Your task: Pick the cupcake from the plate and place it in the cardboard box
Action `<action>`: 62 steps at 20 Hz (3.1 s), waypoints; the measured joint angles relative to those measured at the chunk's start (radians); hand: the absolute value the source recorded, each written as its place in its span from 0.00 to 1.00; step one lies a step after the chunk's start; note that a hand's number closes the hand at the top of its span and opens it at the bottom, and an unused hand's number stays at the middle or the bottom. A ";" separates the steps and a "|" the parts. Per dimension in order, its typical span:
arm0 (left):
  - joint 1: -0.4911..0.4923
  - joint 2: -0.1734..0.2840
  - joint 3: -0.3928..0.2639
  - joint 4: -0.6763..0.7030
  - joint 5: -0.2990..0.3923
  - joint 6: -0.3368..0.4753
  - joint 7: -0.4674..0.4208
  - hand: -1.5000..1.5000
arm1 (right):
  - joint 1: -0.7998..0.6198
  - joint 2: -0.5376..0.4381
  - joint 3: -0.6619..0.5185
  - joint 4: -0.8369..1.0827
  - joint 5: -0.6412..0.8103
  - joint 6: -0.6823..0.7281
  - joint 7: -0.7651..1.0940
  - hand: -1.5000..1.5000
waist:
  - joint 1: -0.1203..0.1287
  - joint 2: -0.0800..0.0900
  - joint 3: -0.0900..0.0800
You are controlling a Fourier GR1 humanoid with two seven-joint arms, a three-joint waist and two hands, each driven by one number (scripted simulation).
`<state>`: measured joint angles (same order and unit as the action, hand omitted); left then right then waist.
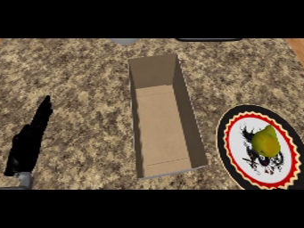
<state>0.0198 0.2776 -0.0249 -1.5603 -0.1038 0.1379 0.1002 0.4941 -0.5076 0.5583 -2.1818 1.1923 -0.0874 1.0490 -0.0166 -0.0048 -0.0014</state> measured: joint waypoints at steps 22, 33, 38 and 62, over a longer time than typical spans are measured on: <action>-0.018 -0.017 -0.002 0.005 -0.021 -0.022 0.000 0.50 | -0.408 0.363 0.242 -0.281 0.296 0.173 -0.033 1.00 | 0.031 0.007 -0.001; -0.042 -0.023 0.008 0.019 -0.023 -0.040 0.005 0.50 | -0.874 0.491 0.009 -0.003 0.041 0.272 0.036 1.00 | 0.040 0.009 0.000; -0.047 -0.033 0.007 0.034 -0.034 -0.034 -0.003 0.50 | -1.032 0.499 -0.113 0.217 -0.094 0.255 0.033 1.00 | 0.042 0.010 0.000; -0.034 -0.045 0.034 0.029 -0.038 -0.050 -0.011 0.50 | -1.201 0.500 -0.268 0.819 -0.282 -0.441 -0.103 0.00 | 0.027 0.000 -0.002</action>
<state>-0.0142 0.2328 0.0091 -1.5315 -0.1416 0.0875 0.0889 -0.7067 -0.0073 0.2906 -1.3624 0.9102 -0.5283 0.9464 0.0103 -0.0043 -0.0031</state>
